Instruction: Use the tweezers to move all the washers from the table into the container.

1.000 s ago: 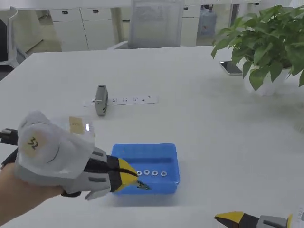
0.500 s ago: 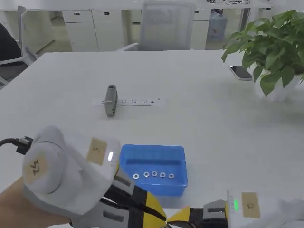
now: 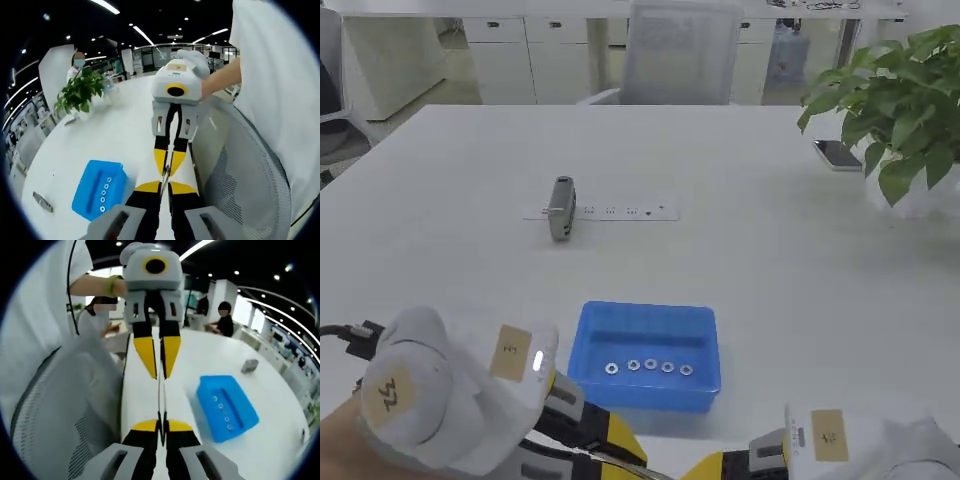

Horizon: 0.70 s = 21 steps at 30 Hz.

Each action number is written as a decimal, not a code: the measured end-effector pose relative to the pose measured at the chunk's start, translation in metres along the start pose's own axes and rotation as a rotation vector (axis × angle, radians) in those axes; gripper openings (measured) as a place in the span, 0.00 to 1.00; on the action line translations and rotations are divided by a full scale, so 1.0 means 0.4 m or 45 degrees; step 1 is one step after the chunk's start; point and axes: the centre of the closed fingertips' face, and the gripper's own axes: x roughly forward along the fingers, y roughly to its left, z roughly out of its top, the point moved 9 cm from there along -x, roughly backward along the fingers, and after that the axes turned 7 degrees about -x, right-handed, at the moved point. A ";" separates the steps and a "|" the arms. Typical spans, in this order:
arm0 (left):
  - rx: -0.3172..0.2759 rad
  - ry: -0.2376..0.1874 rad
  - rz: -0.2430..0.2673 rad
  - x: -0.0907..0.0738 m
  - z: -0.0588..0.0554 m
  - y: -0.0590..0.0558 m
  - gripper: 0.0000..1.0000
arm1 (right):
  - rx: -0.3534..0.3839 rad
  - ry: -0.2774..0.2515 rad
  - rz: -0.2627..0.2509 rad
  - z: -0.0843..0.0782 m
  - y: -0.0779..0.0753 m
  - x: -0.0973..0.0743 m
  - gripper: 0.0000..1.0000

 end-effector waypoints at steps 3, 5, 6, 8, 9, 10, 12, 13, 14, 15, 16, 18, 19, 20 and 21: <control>-0.121 -0.028 0.066 -0.012 -0.024 0.007 0.06 | 0.009 0.072 0.028 -0.020 -0.014 0.015 0.01; -0.142 -0.038 0.103 -0.018 -0.037 0.008 0.07 | 0.006 0.113 0.042 -0.032 -0.024 0.029 0.01; -0.170 -0.046 0.142 -0.023 -0.046 0.007 0.07 | 0.005 0.126 0.045 -0.036 -0.028 0.035 0.01; -0.224 -0.109 0.192 -0.032 -0.053 0.000 0.11 | 0.007 0.149 0.054 -0.048 -0.037 0.051 0.01; -0.258 -0.141 0.201 -0.036 -0.054 -0.005 0.13 | 0.001 0.167 0.067 -0.056 -0.042 0.062 0.02; -0.302 -0.186 0.228 -0.042 -0.059 -0.011 0.14 | -0.010 0.173 0.075 -0.061 -0.044 0.070 0.01; -0.336 -0.221 0.277 -0.050 -0.069 -0.020 0.14 | -0.024 0.201 0.115 -0.076 -0.047 0.090 0.01; -0.361 -0.238 0.317 -0.055 -0.078 -0.026 0.15 | -0.049 0.222 0.128 -0.079 -0.048 0.097 0.01; -0.387 -0.251 0.340 -0.057 -0.084 -0.031 0.17 | -0.053 0.230 0.142 -0.081 -0.048 0.102 0.02; -0.431 -0.279 0.381 -0.062 -0.095 -0.038 0.19 | -0.058 0.235 0.156 -0.083 -0.047 0.109 0.02; -0.456 -0.308 0.409 -0.064 -0.101 -0.041 0.23 | -0.069 0.238 0.164 -0.084 -0.046 0.113 0.02; -0.523 -0.372 0.469 -0.072 -0.116 -0.051 0.27 | -0.079 0.248 0.185 -0.089 -0.046 0.123 0.02; -0.536 -0.394 0.499 -0.075 -0.123 -0.055 0.28 | -0.090 0.251 0.195 -0.089 -0.046 0.125 0.02; -0.556 -0.414 0.535 -0.078 -0.128 -0.059 0.29 | -0.101 0.253 0.200 -0.090 -0.046 0.127 0.02; -0.583 -0.460 0.572 -0.081 -0.133 -0.066 0.30 | -0.106 0.253 0.205 -0.092 -0.045 0.130 0.02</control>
